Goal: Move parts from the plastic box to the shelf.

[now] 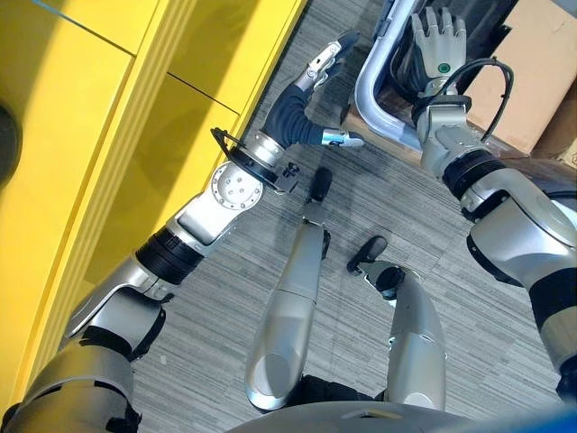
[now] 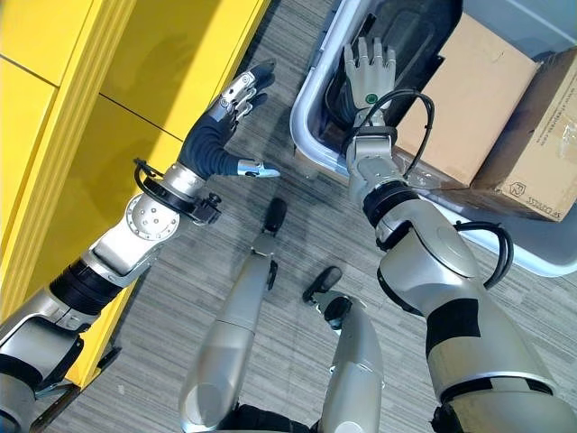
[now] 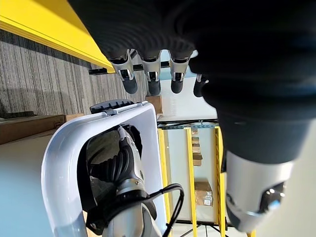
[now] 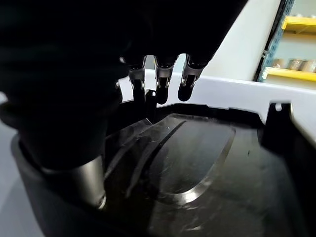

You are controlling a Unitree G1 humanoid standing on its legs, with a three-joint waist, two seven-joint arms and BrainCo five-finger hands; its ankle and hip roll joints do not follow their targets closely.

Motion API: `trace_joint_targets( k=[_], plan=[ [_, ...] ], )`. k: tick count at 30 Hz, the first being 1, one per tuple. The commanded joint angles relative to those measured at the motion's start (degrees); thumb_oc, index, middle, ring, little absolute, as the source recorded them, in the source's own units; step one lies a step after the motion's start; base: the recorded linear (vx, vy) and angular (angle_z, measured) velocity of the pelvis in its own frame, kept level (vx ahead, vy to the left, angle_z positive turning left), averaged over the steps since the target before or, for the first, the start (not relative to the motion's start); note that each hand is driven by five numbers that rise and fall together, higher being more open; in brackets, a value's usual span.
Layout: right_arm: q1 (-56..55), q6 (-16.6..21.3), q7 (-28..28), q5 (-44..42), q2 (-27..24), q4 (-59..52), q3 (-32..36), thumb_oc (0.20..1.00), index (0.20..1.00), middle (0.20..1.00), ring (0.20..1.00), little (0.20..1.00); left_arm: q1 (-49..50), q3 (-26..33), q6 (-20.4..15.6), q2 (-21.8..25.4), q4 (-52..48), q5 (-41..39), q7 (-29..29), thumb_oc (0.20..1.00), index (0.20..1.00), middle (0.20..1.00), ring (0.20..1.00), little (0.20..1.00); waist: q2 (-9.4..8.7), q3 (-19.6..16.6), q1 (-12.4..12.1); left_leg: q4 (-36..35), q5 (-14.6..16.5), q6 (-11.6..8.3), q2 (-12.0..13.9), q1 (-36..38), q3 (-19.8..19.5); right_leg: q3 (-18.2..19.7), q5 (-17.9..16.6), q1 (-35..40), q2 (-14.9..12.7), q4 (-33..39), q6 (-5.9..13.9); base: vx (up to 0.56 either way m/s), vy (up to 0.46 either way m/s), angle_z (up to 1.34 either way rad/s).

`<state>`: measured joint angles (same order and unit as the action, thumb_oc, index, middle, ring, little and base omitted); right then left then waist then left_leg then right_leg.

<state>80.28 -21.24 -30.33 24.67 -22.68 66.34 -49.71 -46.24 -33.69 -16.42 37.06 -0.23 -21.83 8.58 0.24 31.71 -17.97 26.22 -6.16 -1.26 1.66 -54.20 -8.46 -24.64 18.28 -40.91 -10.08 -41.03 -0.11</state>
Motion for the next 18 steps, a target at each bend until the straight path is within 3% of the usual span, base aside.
trace_joint_targets(
  k=[1, 9, 15, 18],
  plan=[
    [-1.03, -4.74, 7.24, -6.67, -0.56, 2.44, 0.78, 1.0, 1.0, 1.0, 1.0, 1.0, -0.44, 1.17, -4.37, -1.87, -0.53, -0.01, -1.68, 1.0, 1.0, 1.0, 1.0, 1.0, 1.31, -1.91, -2.36, -4.27, 4.39, 3.35, -2.74, 3.9, 2.24, 0.75, -12.23, -6.4, 0.05, -7.87, 7.54, 0.0, 0.0, 0.0],
    [-2.26, -9.37, 12.33, -9.99, -1.66, 7.74, 3.53, 1.0, 1.0, 1.0, 1.0, 1.0, 1.32, 1.07, -5.86, -1.02, -1.92, -0.53, -2.68, 1.0, 1.0, 1.0, 1.0, 1.0, 1.92, -1.91, -2.38, -5.71, 3.97, 3.3, -2.72, 5.25, 2.03, 1.16, -13.33, -5.69, 0.39, -6.75, 7.74, -0.01, -0.013, 0.02],
    [-3.42, -7.54, 10.47, -9.96, -2.2, 8.84, 5.05, 1.0, 1.0, 1.0, 1.0, 1.0, 2.41, 1.15, -6.22, -0.53, -2.33, -1.0, -3.47, 1.0, 1.0, 1.0, 1.0, 1.0, 1.63, -1.91, -1.89, -6.66, 4.17, 3.15, -2.1, 6.91, 2.61, 1.84, -13.9, -4.43, 1.05, -5.58, 7.83, -0.02, -0.031, -0.03],
    [-3.46, -6.89, 11.05, -3.48, -2.39, 8.7, 4.78, 1.0, 1.0, 1.0, 1.0, 1.0, 2.8, 0.83, -6.84, -0.41, -2.17, -0.9, -4.11, 1.0, 1.0, 1.0, 1.0, 1.0, 1.21, -1.91, -1.47, -7.23, 4.43, 2.93, -1.48, 8.48, 3.24, 2.31, -14.14, -3.07, 1.51, -4.35, 7.85, -0.04, -0.054, -0.07]
  ],
)
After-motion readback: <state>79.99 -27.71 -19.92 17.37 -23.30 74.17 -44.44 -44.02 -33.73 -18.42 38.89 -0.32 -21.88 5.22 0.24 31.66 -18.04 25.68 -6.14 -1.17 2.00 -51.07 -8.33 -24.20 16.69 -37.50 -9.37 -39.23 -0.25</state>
